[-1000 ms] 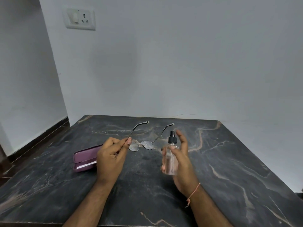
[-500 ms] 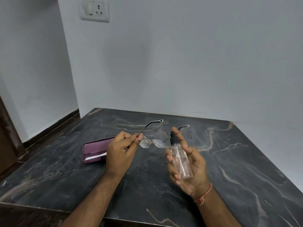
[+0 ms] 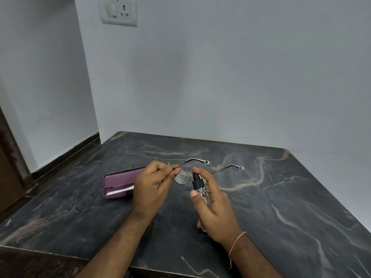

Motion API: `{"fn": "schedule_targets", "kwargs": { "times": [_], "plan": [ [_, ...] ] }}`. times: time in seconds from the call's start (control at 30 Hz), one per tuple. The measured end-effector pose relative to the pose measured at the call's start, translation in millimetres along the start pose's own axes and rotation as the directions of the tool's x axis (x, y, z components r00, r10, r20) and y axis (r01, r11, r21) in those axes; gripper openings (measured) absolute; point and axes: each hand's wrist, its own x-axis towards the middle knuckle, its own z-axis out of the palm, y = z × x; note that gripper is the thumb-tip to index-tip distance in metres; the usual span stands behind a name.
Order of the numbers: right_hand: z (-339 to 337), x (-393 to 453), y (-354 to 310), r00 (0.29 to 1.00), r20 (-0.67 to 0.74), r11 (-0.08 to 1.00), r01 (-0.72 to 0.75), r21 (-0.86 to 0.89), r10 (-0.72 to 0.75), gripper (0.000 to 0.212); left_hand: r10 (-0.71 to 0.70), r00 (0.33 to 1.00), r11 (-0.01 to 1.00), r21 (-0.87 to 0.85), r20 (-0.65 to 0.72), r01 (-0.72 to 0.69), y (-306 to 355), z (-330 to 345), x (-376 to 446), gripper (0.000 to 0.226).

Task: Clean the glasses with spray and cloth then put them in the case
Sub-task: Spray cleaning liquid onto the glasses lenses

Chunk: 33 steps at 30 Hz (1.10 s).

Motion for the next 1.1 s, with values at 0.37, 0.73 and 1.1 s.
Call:
{"fn": "schedule_targets", "kwargs": {
  "times": [0.37, 0.73, 1.1],
  "plan": [
    [4, 2, 4, 0.994, -0.109, 0.999, 0.003, -0.046, -0.008, 0.050, 0.031, 1.000, 1.000, 0.004, -0.003, -0.031, -1, 1, 0, 0.016],
    [-2, 6, 13, 0.966, -0.258, 0.972, -0.070, -0.224, 0.010, 0.050, -0.039, 0.997, 0.999, 0.010, -0.065, 0.040, -2, 0, 1, 0.016],
    [-4, 8, 21, 0.957, -0.288, 0.963, -0.094, -0.254, 0.017, 0.041, -0.029, 0.998, 0.999, 0.022, -0.054, 0.031, -4, 0, 0, 0.016]
  ]
}}
